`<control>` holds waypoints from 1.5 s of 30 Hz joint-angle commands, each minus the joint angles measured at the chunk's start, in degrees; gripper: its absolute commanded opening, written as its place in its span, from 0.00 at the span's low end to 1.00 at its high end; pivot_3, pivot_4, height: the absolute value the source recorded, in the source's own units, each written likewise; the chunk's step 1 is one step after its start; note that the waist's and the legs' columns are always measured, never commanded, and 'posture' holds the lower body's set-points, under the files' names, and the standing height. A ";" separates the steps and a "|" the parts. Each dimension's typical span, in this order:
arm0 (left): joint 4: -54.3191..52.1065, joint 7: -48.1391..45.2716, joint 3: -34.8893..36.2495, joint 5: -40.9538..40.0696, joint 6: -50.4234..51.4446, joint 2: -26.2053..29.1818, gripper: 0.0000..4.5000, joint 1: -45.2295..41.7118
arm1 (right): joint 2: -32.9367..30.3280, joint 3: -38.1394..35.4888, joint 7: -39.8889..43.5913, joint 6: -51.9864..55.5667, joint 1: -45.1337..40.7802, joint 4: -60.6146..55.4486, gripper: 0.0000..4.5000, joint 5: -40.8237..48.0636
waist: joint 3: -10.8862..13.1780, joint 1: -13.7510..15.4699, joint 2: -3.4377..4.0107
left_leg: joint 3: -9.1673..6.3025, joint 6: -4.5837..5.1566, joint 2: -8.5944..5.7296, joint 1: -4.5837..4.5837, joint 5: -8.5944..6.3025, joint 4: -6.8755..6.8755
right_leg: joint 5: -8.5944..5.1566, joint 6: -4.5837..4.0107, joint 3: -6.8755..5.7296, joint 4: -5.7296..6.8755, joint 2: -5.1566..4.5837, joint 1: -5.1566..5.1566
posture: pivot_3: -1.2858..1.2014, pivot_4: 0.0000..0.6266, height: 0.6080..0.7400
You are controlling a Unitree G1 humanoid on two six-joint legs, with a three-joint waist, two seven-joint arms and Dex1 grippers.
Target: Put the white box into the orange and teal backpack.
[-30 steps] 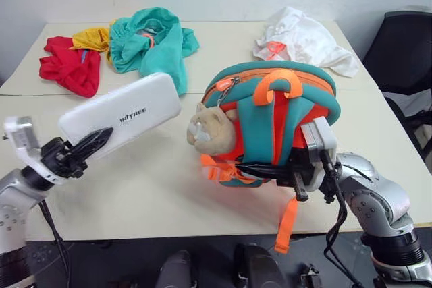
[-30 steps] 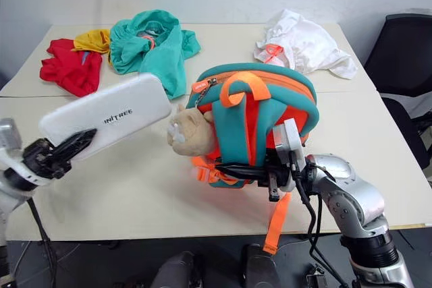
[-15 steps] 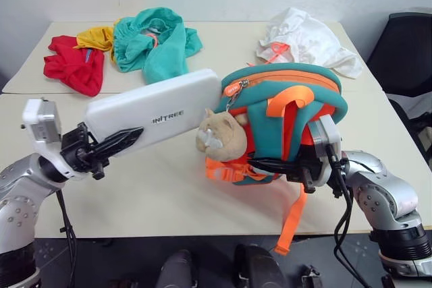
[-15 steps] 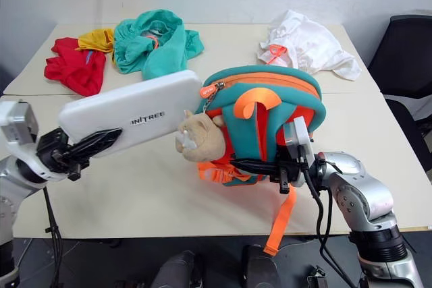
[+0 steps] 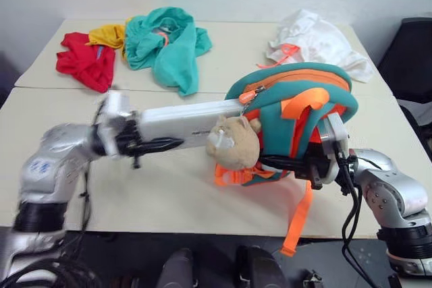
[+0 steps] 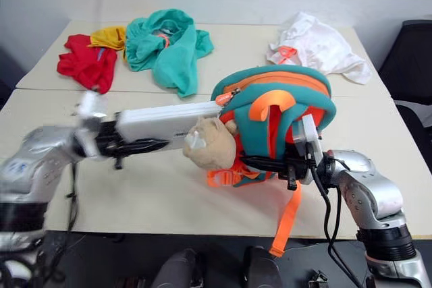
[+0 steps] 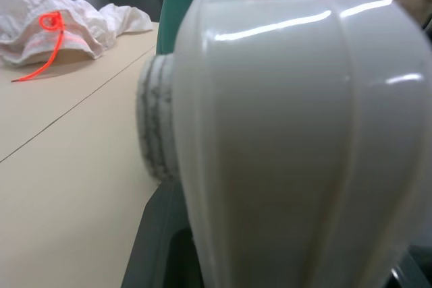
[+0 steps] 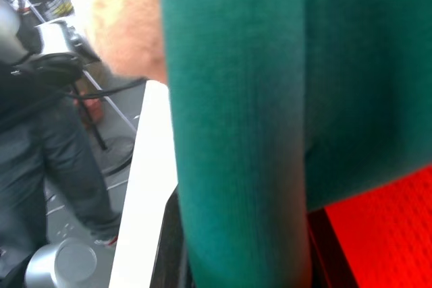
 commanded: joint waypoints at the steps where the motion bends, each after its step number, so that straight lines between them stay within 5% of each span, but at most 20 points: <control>1: 2.13 -1.92 -6.40 3.40 -0.14 -4.18 0.29 -8.11 | -1.31 -0.30 1.62 0.28 -0.25 -1.81 0.00 0.35 | 0.00 0.24 0.00 | 0.04 0.04 -0.02 -0.03 -0.01 0.01 | 0.00 0.01 -0.02 -0.01 0.06 0.00 | 0.52 0.24 1.00; 11: 14.28 -2.39 -16.24 11.73 -1.65 -19.00 0.29 -23.78 | -1.92 -0.06 2.48 -0.34 -0.01 -1.84 0.00 -1.15 | 0.04 0.42 -0.07 | 0.10 0.22 -0.06 -0.11 0.04 0.22 | 0.06 0.13 -0.39 -0.03 0.25 -0.01 | 0.52 0.24 1.00; 15: 16.46 -1.80 -12.81 11.22 -2.28 -19.83 0.29 -23.80 | -1.33 -0.30 1.28 -0.58 -0.26 -2.25 0.00 -1.35 | 0.05 0.09 -0.08 | 0.12 0.23 -0.05 -0.11 0.03 0.25 | 0.09 0.17 -0.34 -0.01 0.21 -0.01 | 0.52 0.24 1.00; 26: 15.94 -15.27 -2.92 7.24 -4.75 -3.58 0.99 -16.04 | 0.20 -0.68 -1.31 -2.31 0.88 -1.40 0.00 -2.51 | 0.05 -1.08 -0.08 | 0.04 0.20 -0.01 -0.11 0.05 0.31 | 0.08 0.17 -0.26 0.06 0.06 -0.01 | 0.52 0.24 1.00; 31: 10.38 -19.12 0.28 3.46 -4.67 0.66 0.99 -12.14 | 0.46 -0.67 -1.52 -2.94 0.42 0.15 0.00 -3.49 | 0.05 -1.15 -0.08 | 0.04 0.19 -0.01 -0.11 0.05 0.29 | 0.08 0.17 -0.24 0.04 0.06 -0.01 | 0.52 0.24 1.00; 38: -7.07 -9.77 0.51 -3.86 3.80 -4.64 0.99 -8.22 | 0.72 -0.53 -1.54 -3.20 -0.48 1.97 0.00 -4.03 | 0.05 -1.06 -0.08 | -0.24 0.35 -0.01 -0.47 -0.10 0.80 | 0.11 0.21 -0.15 0.05 -0.08 0.02 | 0.52 0.24 1.00; 45: -9.94 0.31 -4.16 1.25 1.78 -11.26 0.99 -5.27 | 1.69 0.29 -1.99 -3.00 -1.85 2.47 0.00 -4.51 | 0.05 -1.08 -0.08 | -0.24 0.33 0.01 -0.46 -0.09 0.86 | 0.11 0.22 -0.16 0.14 0.01 0.01 | 0.52 0.24 1.00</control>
